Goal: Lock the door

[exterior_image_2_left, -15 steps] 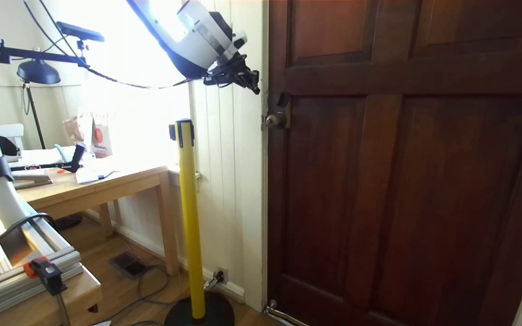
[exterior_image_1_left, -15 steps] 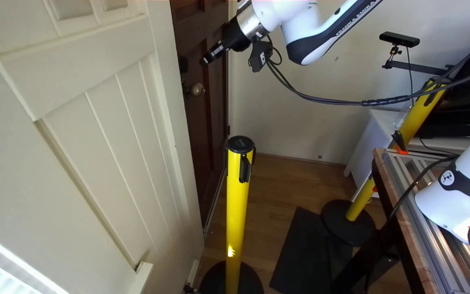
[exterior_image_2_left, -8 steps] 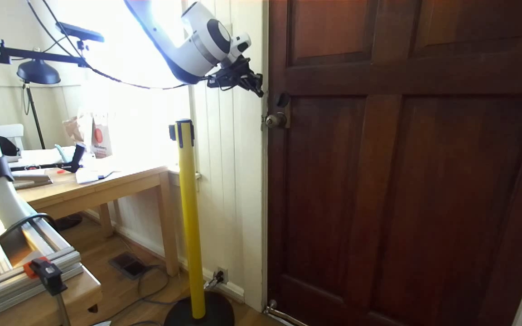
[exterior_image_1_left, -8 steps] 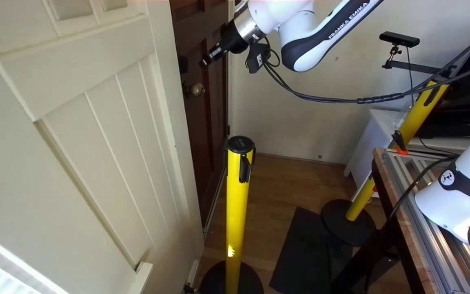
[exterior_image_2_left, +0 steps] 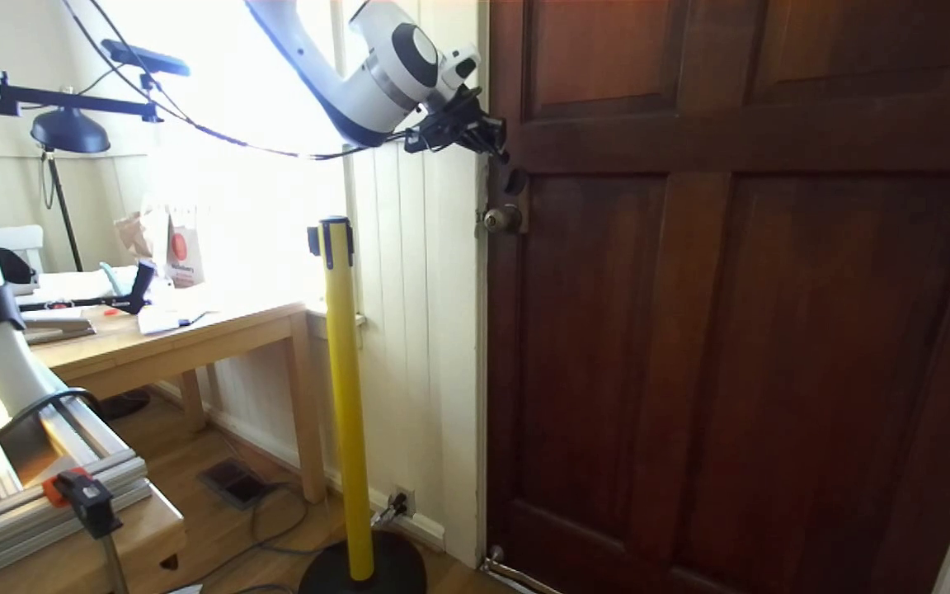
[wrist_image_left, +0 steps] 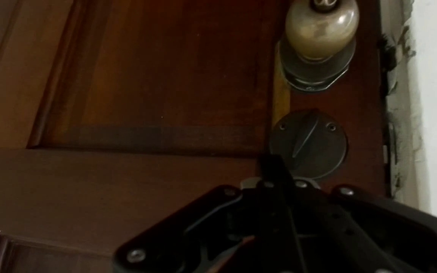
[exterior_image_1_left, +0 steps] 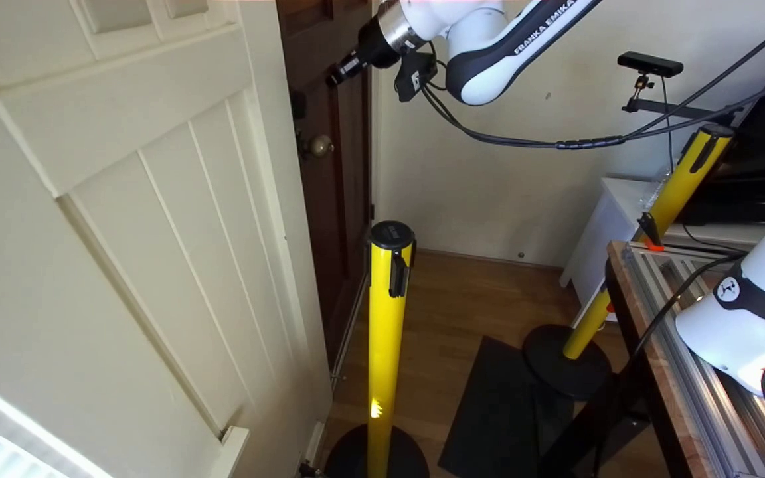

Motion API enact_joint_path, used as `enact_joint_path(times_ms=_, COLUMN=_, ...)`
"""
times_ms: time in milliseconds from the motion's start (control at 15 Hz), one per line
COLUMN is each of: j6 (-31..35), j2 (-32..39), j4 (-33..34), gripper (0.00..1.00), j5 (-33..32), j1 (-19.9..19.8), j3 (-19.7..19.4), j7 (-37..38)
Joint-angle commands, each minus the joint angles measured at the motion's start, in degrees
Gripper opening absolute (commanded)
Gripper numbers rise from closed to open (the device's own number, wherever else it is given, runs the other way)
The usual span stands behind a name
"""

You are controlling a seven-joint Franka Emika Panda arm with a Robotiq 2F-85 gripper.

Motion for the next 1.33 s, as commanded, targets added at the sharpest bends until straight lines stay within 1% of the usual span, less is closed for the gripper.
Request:
enact_joint_path(times_ms=0, j6=-0.08, j2=0.04, j4=0.00, gripper=0.00, j5=0.00, j1=0.15, j3=0.00, j7=0.00)
enact_joint_path(times_ms=533, j6=1.75, j2=2.71, j4=2.14, gripper=0.00, j5=0.90, j1=0.40, j3=0.66, j7=0.63)
enact_joint_path(times_ms=867, j6=2.88, j2=4.88, j4=4.92, gripper=0.00, j5=1.45, j1=1.33, j3=0.08, j7=0.85)
enact_joint_path(times_ms=1133, j6=3.32, j2=6.50, j4=6.74, gripper=0.00, j5=1.33, j1=1.51, j3=0.87, j7=0.99)
enact_joint_path(times_ms=1267, j6=3.14, j2=7.51, j4=8.16, gripper=0.00, j5=1.78, j1=3.07, j3=-0.46, j7=0.82)
